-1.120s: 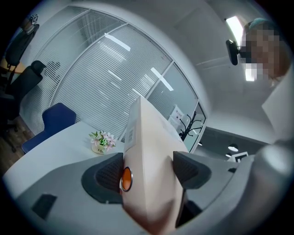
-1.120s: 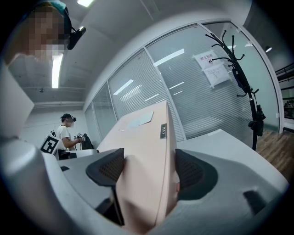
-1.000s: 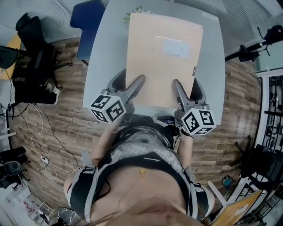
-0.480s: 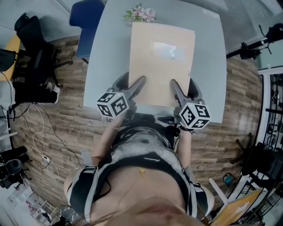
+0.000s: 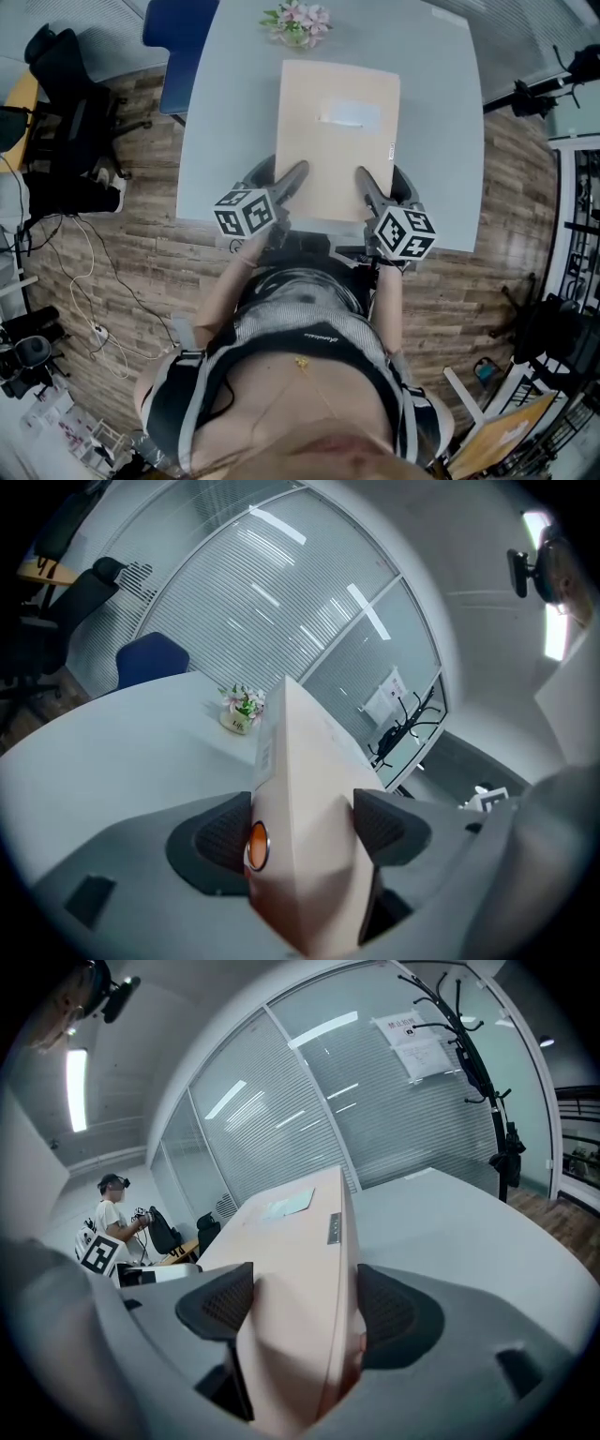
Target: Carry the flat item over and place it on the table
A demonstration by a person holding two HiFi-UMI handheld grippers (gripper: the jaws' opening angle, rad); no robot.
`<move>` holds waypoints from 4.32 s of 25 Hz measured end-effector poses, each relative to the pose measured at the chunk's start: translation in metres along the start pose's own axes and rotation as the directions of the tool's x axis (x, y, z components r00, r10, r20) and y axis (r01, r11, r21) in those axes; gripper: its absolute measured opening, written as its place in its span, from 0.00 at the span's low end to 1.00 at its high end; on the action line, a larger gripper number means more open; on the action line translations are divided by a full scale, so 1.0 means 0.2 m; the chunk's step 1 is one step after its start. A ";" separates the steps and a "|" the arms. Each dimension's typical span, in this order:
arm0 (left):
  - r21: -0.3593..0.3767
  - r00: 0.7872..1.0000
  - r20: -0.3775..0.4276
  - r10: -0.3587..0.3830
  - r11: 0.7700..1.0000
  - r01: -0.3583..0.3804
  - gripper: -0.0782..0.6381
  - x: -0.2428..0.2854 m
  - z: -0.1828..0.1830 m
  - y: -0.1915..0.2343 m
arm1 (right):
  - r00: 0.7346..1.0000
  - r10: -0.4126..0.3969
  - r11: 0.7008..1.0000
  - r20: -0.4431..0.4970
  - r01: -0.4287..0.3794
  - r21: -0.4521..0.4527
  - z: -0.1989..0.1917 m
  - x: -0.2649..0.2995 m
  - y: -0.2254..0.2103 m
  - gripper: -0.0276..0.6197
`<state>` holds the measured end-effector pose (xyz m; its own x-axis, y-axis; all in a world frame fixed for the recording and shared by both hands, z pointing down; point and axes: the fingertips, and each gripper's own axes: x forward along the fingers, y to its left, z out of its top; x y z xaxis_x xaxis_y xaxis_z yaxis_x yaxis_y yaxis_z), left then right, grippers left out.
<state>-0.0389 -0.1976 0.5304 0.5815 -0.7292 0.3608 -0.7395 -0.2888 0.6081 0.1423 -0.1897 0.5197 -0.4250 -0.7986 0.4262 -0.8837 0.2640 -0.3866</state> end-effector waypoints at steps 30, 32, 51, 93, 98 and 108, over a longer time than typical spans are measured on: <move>-0.085 0.968 -0.231 0.098 0.989 -0.121 0.58 0.31 -0.60 0.48 | 0.960 -0.086 0.989 -0.268 0.114 0.091 -0.68 0.35 -0.35 0.58; -0.054 0.962 -0.245 0.122 0.989 -0.139 0.58 0.30 -0.59 0.49 | 0.947 -0.080 0.987 -0.312 0.118 0.105 -0.72 0.36 -0.36 0.58; -0.024 0.950 -0.300 0.084 0.995 -0.096 0.57 0.34 -0.65 0.48 | 0.916 -0.101 0.980 -0.387 0.160 0.122 -0.75 0.37 -0.39 0.59; -0.019 0.912 -0.390 0.125 0.989 -0.144 0.57 0.33 -0.64 0.48 | 0.883 -0.128 0.974 -0.451 0.196 0.109 -0.74 0.37 -0.38 0.59; -0.033 0.915 -0.386 0.120 0.989 -0.144 0.57 0.33 -0.65 0.47 | 0.885 -0.131 0.975 -0.447 0.197 0.106 -0.74 0.36 -0.39 0.59; -0.040 0.915 -0.385 0.116 0.989 -0.142 0.57 0.33 -0.65 0.48 | 0.887 -0.132 0.974 -0.443 0.200 0.109 -0.74 0.37 -0.39 0.59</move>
<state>-0.0276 -0.1928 0.7049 0.5771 -0.4621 0.6734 -0.8006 -0.1571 0.5783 0.1505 -0.1890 0.7020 -0.3469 -0.5033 0.7914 -0.9241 0.0391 -0.3802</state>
